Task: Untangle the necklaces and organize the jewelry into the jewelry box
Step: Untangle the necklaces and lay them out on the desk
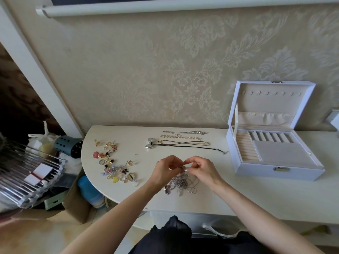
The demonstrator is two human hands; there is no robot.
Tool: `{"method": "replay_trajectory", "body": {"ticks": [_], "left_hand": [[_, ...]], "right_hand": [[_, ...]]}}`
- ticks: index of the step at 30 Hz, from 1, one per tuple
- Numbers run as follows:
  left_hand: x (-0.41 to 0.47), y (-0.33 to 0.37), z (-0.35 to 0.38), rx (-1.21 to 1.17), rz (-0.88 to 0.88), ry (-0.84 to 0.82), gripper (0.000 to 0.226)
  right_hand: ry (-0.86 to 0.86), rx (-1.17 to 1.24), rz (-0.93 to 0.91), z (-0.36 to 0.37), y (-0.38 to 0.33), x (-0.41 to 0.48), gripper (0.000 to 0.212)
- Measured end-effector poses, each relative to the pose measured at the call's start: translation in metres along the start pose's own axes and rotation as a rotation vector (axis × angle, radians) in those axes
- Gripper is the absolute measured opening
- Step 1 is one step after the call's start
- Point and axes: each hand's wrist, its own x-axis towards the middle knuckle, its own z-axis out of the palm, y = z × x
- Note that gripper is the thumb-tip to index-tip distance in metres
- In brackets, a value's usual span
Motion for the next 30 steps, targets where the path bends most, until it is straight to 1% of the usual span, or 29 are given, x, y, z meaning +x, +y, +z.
{"method": "replay_trajectory", "body": {"ticks": [4,10,14,17,20,21,23,25,27,30], "left_hand": [[0.000,0.000,0.002,-0.002,-0.019,0.024,0.005],[-0.002,0.001,0.006,0.060,-0.041,0.077,0.011],[-0.006,0.001,0.012,0.061,-0.070,0.133,0.012],[-0.009,0.000,0.019,0.076,-0.126,0.172,0.002],[-0.013,0.002,0.023,0.094,-0.172,0.191,0.020],[-0.013,0.001,0.024,0.111,-0.178,0.196,0.021],[-0.012,0.001,0.024,0.134,-0.187,0.208,0.015],[-0.012,0.001,0.025,0.075,-0.194,0.235,0.008],[-0.013,0.001,0.023,-0.034,-0.197,0.279,0.004],[-0.015,0.001,0.020,-0.180,-0.186,0.319,0.006]], "right_hand": [[0.020,-0.040,-0.004,0.002,0.000,-0.003,0.014],[0.097,-0.101,-0.040,0.005,-0.002,-0.007,0.004],[0.115,-0.021,-0.039,0.007,-0.001,-0.006,0.009],[0.116,0.000,-0.042,0.008,-0.003,-0.009,0.011],[0.122,0.045,-0.047,0.007,-0.002,-0.011,0.012],[0.124,0.065,-0.051,0.007,-0.001,-0.011,0.013],[0.126,0.099,-0.058,0.006,0.000,-0.010,0.013],[0.137,0.117,-0.059,0.006,0.001,-0.008,0.013],[0.152,0.106,-0.056,0.005,0.002,-0.006,0.014],[0.170,0.069,-0.055,0.005,0.004,-0.006,0.020]]}}
